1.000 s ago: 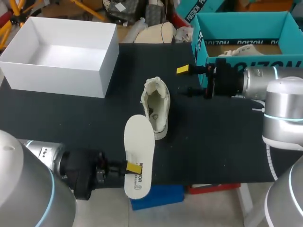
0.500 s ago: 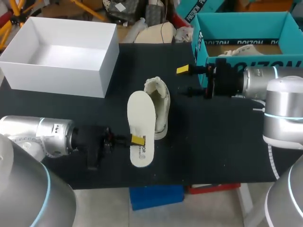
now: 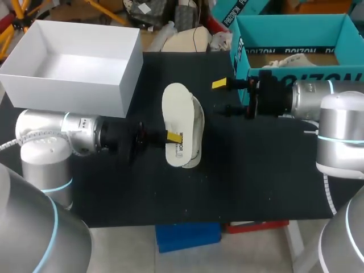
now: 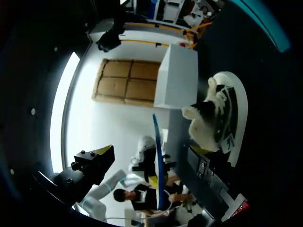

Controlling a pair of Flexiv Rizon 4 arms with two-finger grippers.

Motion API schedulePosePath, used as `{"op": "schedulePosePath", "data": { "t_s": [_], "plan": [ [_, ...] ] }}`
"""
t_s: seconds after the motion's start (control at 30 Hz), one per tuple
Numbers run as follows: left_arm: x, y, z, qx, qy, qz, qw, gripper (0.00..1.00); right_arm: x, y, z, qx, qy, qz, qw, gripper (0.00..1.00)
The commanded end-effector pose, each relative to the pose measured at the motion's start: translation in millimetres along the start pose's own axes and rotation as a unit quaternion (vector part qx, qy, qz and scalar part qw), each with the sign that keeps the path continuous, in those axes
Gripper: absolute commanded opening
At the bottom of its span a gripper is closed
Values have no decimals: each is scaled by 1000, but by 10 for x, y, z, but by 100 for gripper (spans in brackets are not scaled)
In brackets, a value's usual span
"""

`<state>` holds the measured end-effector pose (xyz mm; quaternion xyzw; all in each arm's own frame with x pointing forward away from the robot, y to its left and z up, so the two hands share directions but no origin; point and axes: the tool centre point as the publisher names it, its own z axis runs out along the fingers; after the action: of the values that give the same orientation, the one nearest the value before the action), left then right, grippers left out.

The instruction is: Take the shoe out of the shoebox, open the shoe tongue, remove and reinsert the insole, then place the shoe into the shoebox

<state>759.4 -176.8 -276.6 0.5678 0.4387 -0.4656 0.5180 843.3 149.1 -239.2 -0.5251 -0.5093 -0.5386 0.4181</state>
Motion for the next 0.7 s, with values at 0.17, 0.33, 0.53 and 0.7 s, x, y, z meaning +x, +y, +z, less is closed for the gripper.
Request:
{"op": "schedulePosePath", "data": {
  "t_s": [0.17,0.33,0.53,0.7],
  "plan": [
    [14,320,85,20,-6,4,1000,0,-3,-5,15,-1,-1,0,1000,100],
    [13,318,85,21,-4,3,1000,0,-3,-5,15,-1,-1,0,1000,100],
    [13,318,85,21,-4,3,1000,0,-8,-2,37,12,1,-2,1000,100],
    [13,318,85,21,-4,3,1000,0,-18,-16,162,61,-3,-17,998,100]
  ]
}}
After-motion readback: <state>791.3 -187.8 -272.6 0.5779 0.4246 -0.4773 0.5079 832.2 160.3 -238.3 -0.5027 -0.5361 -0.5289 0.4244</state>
